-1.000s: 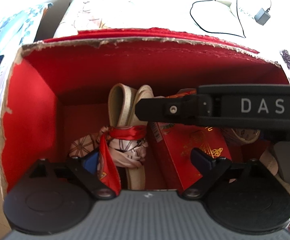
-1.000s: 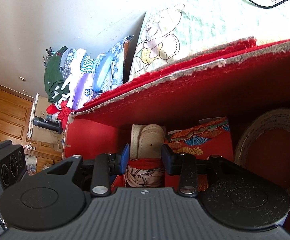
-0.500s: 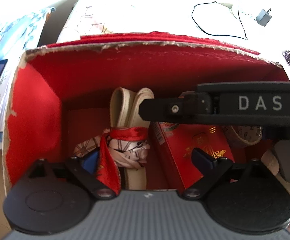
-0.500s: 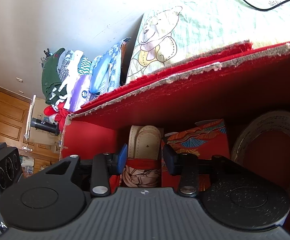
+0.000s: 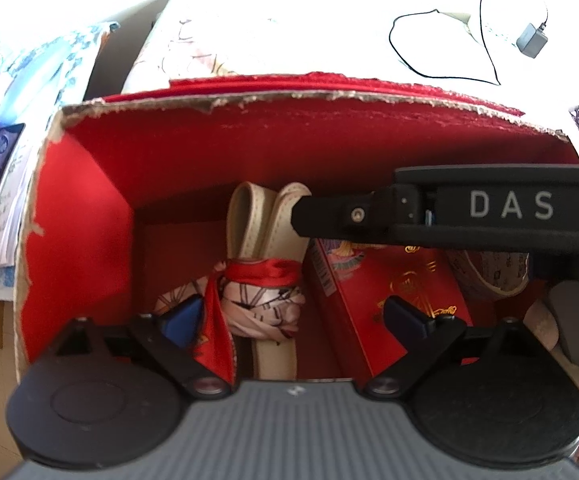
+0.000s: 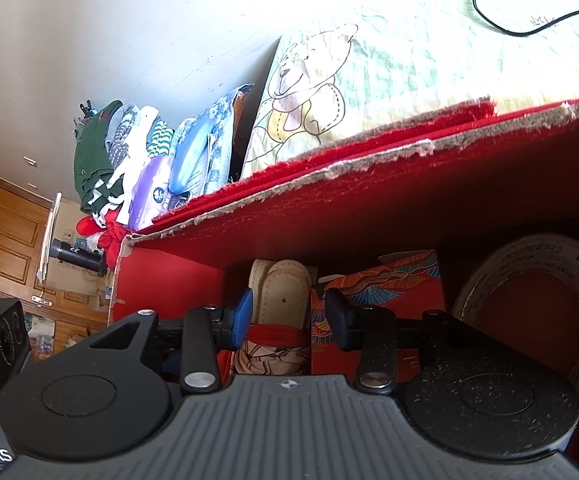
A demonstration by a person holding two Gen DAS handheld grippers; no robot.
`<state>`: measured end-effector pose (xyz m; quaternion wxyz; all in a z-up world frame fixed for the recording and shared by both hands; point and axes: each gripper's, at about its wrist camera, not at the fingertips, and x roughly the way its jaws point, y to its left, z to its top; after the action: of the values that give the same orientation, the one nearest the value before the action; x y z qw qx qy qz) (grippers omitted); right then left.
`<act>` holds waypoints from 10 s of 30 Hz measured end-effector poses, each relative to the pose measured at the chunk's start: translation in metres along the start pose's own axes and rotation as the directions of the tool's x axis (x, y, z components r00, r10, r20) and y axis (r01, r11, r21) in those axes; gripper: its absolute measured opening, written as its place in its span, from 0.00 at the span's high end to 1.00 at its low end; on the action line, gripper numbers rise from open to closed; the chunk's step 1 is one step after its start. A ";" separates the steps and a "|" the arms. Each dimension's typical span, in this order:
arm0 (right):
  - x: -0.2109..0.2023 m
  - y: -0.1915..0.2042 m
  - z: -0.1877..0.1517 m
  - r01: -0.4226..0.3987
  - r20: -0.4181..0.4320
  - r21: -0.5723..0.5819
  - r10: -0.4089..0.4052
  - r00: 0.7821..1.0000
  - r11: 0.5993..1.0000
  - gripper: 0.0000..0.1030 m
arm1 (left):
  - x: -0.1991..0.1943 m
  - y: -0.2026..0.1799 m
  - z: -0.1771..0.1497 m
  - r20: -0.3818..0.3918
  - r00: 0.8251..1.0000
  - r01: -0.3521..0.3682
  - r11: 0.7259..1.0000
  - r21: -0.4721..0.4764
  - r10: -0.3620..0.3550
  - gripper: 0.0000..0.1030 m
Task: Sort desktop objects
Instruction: 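Lower the slippers with the right tool into the red box, then open the right tool to release the slippers inside the box, then withdraw the right tool up out of the red box, then move the open right tool down around the orange wooden gourd, then close the right tool on the gourd's narrow waist, then lift the gourd with the right tool up over the red box, then lower the gourd with the right tool into the red box beside the slippers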
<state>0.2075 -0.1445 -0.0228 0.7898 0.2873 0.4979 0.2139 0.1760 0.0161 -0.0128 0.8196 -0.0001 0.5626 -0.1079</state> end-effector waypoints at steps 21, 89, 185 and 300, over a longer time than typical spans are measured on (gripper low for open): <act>-0.077 0.010 -0.022 0.041 0.215 0.036 -0.048 0.975 0.999 0.56 | 0.002 -0.014 0.005 0.085 0.992 -0.097 0.995 0.009 0.096 0.07; -0.051 0.041 -0.174 -0.150 -0.100 -0.148 0.135 0.986 0.978 0.49 | -0.068 0.041 -0.187 0.111 0.994 -0.004 0.988 -0.152 0.021 0.18; -0.167 -0.120 -0.184 -0.011 -0.025 0.155 0.015 1.000 0.988 0.69 | -0.002 -0.172 -0.173 -0.038 0.981 0.192 0.952 0.237 -0.188 0.39; 0.022 0.034 -0.032 -0.051 -0.062 0.195 0.064 0.996 0.980 0.78 | -0.050 0.025 -0.023 0.234 0.972 -0.050 0.967 0.248 -0.010 0.43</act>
<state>0.1856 -0.0977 -0.0251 0.7343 0.3693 0.5344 0.1972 0.1414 0.0519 0.0220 0.8745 0.0972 0.4440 -0.1695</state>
